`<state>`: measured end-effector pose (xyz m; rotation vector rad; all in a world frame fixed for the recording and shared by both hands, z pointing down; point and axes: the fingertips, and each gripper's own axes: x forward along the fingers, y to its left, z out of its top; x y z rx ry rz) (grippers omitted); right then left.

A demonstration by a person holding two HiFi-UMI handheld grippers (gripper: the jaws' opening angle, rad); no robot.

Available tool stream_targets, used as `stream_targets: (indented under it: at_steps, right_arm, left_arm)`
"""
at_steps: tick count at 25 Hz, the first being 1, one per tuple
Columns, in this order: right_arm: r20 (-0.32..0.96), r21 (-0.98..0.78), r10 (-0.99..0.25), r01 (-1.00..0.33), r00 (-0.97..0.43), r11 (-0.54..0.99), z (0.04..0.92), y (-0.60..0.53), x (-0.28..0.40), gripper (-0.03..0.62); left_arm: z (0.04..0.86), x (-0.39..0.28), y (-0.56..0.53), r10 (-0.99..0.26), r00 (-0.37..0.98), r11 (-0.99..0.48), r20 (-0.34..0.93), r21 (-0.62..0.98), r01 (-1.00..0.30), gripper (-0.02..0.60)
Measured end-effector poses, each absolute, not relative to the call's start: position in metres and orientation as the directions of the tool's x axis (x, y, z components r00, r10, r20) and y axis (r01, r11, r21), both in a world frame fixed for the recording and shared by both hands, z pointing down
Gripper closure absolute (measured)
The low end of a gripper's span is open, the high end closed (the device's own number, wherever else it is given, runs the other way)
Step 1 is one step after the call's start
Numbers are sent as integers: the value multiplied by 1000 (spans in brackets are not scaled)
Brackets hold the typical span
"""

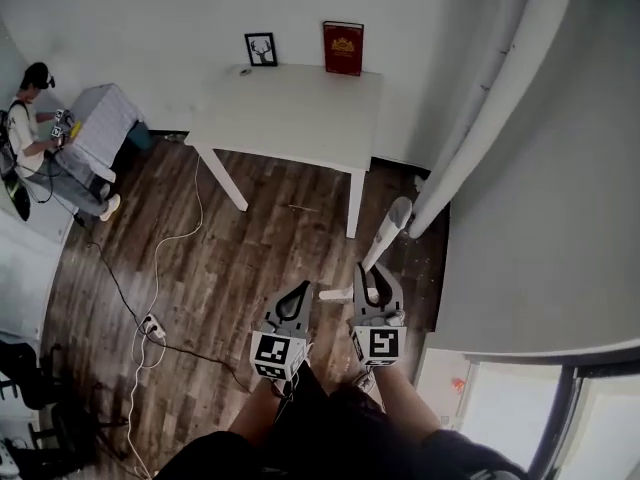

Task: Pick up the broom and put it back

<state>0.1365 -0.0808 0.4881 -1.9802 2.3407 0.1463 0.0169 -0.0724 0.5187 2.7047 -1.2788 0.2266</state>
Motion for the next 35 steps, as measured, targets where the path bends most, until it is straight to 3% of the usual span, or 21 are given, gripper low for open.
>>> stream_targets:
  at_steps: [9, 18, 22, 29, 35]
  right_arm:
    - [31, -28, -966, -966, -257, 256, 541, -127, 21, 507]
    - [152, -98, -976, -985, -158, 144, 621, -201, -49, 507]
    - [180, -76, -967, -983, -178, 166, 650, -230, -87, 508]
    - [219, -54, -944, -969, -246, 240, 698, -287, -139, 508]
    - [342, -79, -922, -983, -184, 167, 771, -348, -139, 507]
  left_arm:
    - [560, -91, -120, -790, 557, -554, 255, 91, -827, 582]
    - [589, -191, -188, -748, 596, -596, 292, 100, -797, 582]
    - [607, -242, -211, -762, 554, -572, 336, 54, -819, 582]
    - [662, -279, -243, -759, 510, -521, 405, 91, -849, 581]
    - [712, -287, -282, -752, 443, -429, 488, 148, -891, 583]
